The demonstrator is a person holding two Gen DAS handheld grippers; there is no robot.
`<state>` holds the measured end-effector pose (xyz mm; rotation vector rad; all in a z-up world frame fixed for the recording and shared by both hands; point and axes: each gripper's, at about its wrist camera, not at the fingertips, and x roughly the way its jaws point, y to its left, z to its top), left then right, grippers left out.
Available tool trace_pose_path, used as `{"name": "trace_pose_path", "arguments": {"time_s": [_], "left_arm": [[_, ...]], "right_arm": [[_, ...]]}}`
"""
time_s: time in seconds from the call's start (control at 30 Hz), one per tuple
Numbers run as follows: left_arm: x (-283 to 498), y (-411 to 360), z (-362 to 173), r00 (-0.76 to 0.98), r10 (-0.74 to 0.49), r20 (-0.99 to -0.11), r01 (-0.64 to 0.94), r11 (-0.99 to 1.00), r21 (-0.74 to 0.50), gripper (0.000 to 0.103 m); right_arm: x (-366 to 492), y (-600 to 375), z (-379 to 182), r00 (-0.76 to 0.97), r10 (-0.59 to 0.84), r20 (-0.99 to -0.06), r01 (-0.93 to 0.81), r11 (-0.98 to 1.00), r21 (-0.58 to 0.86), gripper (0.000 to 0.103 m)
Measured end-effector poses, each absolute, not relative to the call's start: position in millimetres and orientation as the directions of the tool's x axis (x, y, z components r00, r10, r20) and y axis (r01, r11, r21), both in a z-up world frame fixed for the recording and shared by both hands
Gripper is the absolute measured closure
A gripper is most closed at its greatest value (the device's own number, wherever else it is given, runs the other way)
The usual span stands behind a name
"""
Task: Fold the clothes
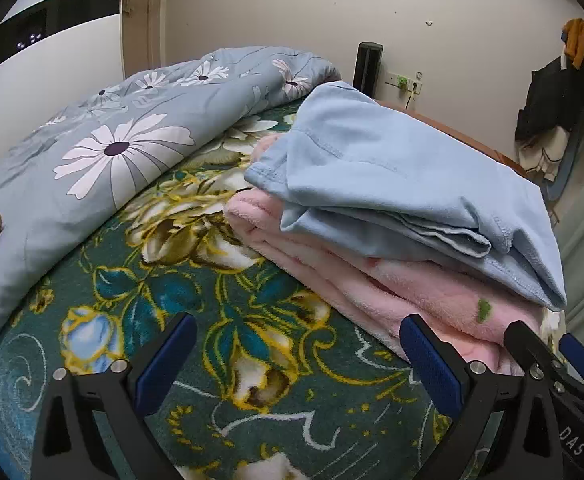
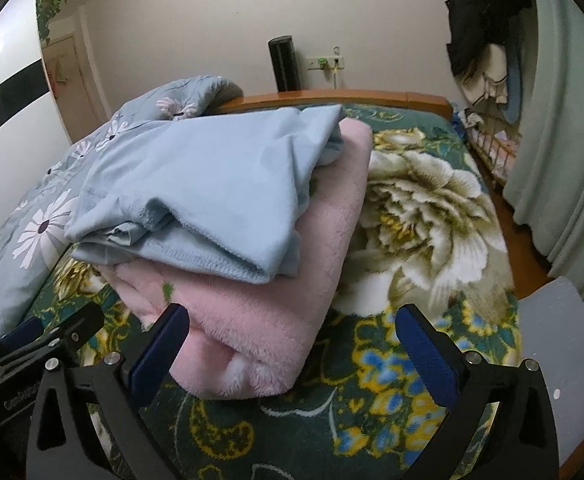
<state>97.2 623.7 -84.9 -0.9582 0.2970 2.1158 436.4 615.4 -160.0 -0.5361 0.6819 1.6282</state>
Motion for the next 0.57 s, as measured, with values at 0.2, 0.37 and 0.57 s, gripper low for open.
{"name": "trace_pose_path", "arguments": {"time_s": [0.2,0.37,0.57], "left_arm": [[93.5,622.0,-87.6,-0.389,0.565,-0.727,-0.744,-0.659,-0.115,0.0],[92.2,622.7,-89.4,-0.381,0.561,-0.735,-0.743,-0.659,-0.117,0.0],[94.3,620.5,-87.9,-0.4,0.567,-0.72,-0.745,-0.659,-0.104,0.0]], "right_arm": [[432.1,615.2,-159.6,-0.159,0.711,-0.685,-0.986,-0.075,0.152,0.0],[429.8,616.0,-160.2,-0.161,0.708,-0.687,-0.985,-0.073,0.155,0.0],[431.4,612.8,-161.3,-0.16,0.706,-0.69,-0.985,-0.064,0.162,0.0]]}}
